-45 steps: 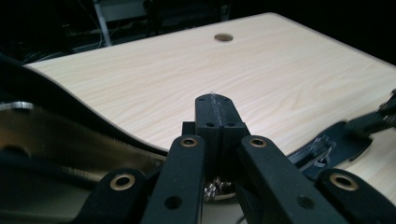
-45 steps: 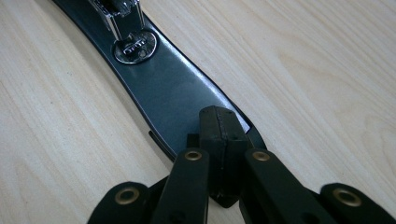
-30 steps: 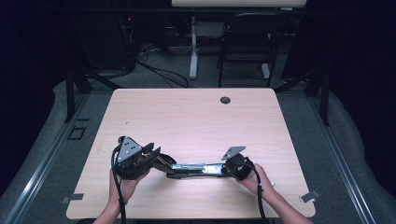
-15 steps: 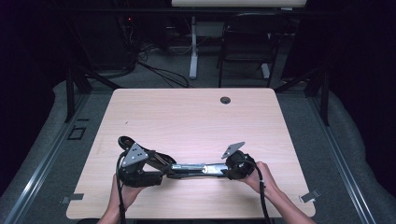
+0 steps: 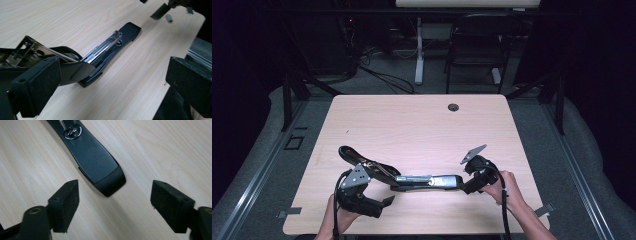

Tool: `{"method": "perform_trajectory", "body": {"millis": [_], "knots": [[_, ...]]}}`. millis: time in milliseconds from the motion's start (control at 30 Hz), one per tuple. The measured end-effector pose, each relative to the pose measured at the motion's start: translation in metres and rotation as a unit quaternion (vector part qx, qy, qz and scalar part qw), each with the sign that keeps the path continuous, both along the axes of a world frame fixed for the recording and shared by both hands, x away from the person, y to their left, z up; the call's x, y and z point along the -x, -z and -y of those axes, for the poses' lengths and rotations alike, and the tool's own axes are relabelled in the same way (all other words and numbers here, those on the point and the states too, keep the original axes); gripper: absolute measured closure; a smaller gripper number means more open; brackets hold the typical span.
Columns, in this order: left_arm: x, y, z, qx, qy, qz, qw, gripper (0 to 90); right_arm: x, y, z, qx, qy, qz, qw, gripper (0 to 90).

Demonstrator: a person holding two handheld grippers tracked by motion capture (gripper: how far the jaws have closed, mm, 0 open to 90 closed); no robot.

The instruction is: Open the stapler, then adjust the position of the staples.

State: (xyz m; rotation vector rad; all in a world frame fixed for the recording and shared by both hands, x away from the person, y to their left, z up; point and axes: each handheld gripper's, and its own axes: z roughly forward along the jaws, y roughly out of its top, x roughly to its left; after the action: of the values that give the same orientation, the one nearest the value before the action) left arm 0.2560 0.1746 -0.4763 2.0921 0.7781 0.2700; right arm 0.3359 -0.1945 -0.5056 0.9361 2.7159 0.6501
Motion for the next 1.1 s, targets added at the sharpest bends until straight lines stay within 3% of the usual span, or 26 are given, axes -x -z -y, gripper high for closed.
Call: {"method": "perform_trajectory", "body": {"millis": [167,200,233,367,433,467,500,533,567,600,700,833,900,933,967,1100], "knots": [[0.0,0.003,-0.01,0.005,-0.004,-0.013,0.9999,0.4,0.0,-0.006,0.017,-0.007,0.039,0.008,0.9992,4.3],[0.001,0.004,-0.013,0.006,-0.005,-0.019,0.9998,0.4,-0.002,-0.015,0.022,0.027,0.037,-0.037,0.9983,3.4],[0.001,0.004,-0.015,0.003,-0.004,-0.021,0.9998,0.4,-0.002,-0.02,0.027,0.054,0.046,-0.051,0.9962,2.6],[0.004,0.008,-0.021,-0.003,-0.009,-0.034,0.9994,0.3,-0.002,-0.023,0.042,0.094,0.077,-0.055,0.9911,1.4],[0.004,0.009,-0.026,-0.006,-0.013,-0.039,0.9991,0.3,-0.002,-0.028,0.048,0.127,0.09,-0.059,0.986,1.6],[0.004,0.01,-0.029,-0.005,-0.017,-0.042,0.999,0.3,-0.002,-0.029,0.052,0.123,0.089,-0.063,0.9864,1.8],[0.003,0.011,-0.032,-0.005,-0.02,-0.043,0.9989,0.3,-0.001,-0.021,0.055,0.052,0.096,-0.053,0.9926,2.2],[0.002,0.011,-0.034,-0.003,-0.023,-0.046,0.9987,0.3,0.001,-0.016,0.058,0.017,0.103,-0.044,0.9936,2.4],[0.001,0.012,-0.037,-0.005,-0.027,-0.047,0.9985,0.3,0.001,-0.016,0.061,0.013,0.104,-0.046,0.9935,2.8],[0.0,0.012,-0.04,-0.006,-0.035,-0.047,0.9983,0.3,0.002,-0.008,0.063,-0.039,0.117,-0.028,0.992,2.9],[-0.004,0.013,-0.044,-0.007,-0.043,-0.055,0.9975,0.3,0.007,-0.005,0.075,-0.037,0.131,-0.045,0.9896,3.8],[-0.006,0.016,-0.046,-0.011,-0.048,-0.063,0.9968,0.2,0.012,0.003,0.086,-0.013,0.135,-0.073,0.988,4.3],[-0.007,0.016,-0.046,-0.013,-0.051,-0.062,0.9967,0.2,0.015,0.008,0.09,0.0,0.133,-0.087,0.9873,8.6],[-0.007,0.016,-0.047,-0.013,-0.053,-0.064,0.9965,0.2,0.017,0.012,0.09,-0.008,0.142,-0.08,0.9865,11.5],[-0.007,0.017,-0.048,-0.013,-0.054,-0.063,0.9964,0.2,0.017,0.012,0.091,0.01,0.131,-0.096,0.9867,14.4],[-0.01,0.018,-0.049,-0.016,-0.057,-0.07,0.9958,0.2,0.019,0.019,0.088,0.033,0.123,-0.123,0.9841,20.3]]}}
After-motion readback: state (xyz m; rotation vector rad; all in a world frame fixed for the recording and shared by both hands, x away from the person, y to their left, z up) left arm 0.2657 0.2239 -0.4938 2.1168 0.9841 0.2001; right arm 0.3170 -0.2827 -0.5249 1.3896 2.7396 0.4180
